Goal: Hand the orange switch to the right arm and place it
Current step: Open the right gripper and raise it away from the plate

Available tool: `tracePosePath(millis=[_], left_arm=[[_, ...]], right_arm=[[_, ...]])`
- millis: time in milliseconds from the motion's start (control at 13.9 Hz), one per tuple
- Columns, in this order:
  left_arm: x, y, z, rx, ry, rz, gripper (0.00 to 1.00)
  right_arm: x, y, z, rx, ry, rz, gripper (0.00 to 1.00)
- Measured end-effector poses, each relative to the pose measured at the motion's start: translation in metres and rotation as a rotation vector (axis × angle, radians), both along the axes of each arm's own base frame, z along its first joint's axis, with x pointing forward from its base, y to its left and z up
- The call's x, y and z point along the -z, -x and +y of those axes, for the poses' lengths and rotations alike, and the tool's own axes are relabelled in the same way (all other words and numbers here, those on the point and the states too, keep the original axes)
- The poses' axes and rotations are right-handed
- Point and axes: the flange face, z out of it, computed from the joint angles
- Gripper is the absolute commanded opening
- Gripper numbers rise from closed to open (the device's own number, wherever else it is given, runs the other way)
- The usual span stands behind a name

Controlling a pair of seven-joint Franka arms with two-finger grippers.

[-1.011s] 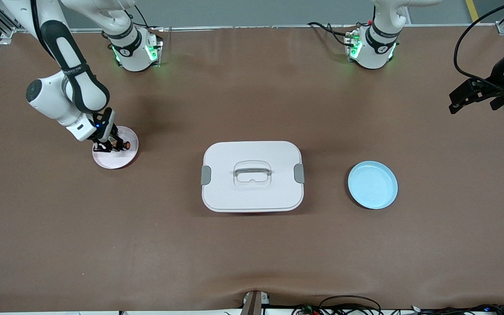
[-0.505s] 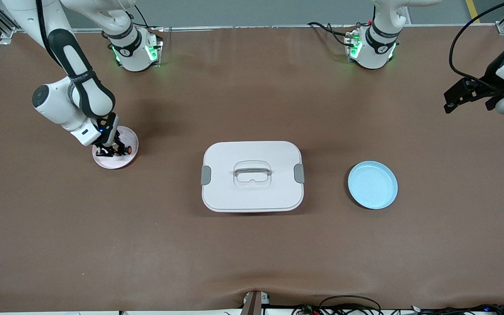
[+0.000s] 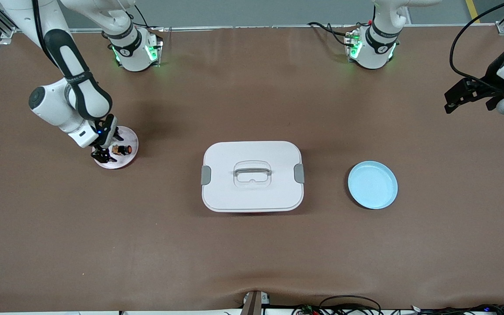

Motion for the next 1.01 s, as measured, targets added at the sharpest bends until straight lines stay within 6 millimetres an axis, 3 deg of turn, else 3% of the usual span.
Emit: tracePosePath(millis=[361,578,722,1011], left_arm=[[0.0,0.0,0.0,0.0,0.0,0.0,1.0],[0.0,0.0,0.0,-0.001,0.0,-0.001,1.0],[0.0,0.0,0.001,-0.001,0.0,-0.001,1.0],[0.0,0.0,0.002,-0.004,0.0,-0.001,1.0]], right_arm=[[-0.018,-0.022,-0.018,0.002,-0.091,0.038,1.0],[-0.041,-0.044,-0.022,-0.04,-0.063,0.116,1.0],[-0.075,-0.067,-0.02,-0.025,-0.016,0.209,1.0],[-0.165,-0.099,-0.011,0.117,0.08,0.379,1.0]])
